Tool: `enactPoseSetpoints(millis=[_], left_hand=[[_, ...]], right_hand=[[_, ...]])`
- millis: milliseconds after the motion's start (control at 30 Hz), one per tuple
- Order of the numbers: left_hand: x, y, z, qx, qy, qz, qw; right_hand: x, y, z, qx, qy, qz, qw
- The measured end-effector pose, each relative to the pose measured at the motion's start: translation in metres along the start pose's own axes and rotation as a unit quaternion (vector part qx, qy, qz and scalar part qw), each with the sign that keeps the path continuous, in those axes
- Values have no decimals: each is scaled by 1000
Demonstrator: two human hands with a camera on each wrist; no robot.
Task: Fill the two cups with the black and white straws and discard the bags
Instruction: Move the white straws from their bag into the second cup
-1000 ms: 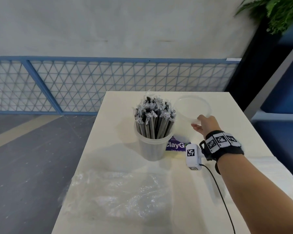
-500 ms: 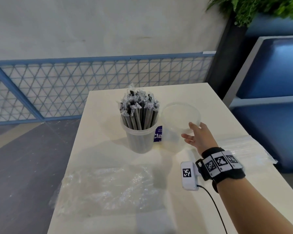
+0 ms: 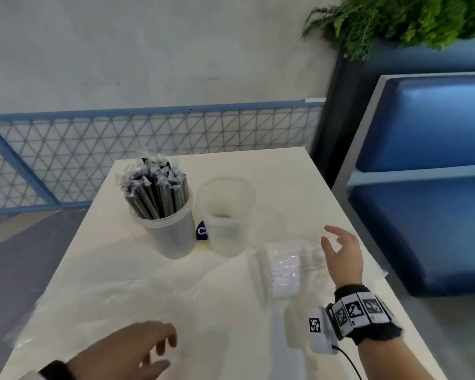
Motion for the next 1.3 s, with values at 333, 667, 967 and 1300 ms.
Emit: enactPoseSetpoints(millis=[333, 667, 967, 1300], left_hand=[[-164, -26, 259, -44, 42, 26, 998], [-182, -44, 290, -41, 127, 119, 984], [-160, -25, 271, -225, 87, -4, 970], [-108, 47, 176, -374, 0, -381, 846]], right_hand=[[-93, 38, 50, 198, -126, -128, 964], [-89, 53, 58, 173, -122, -27, 977], [-50, 64, 55, 77, -17, 81, 994], [51, 32, 15, 149, 90, 283, 943]])
Point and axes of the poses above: each hand's wrist, its own z-axis towards the middle knuckle, its own y-axis out of the back of the hand, x = y × z, the point moved 2 cm from there along z, towards the middle knuckle, and after that the axes turned 3 degrees about -y, right-handed, at the moved point
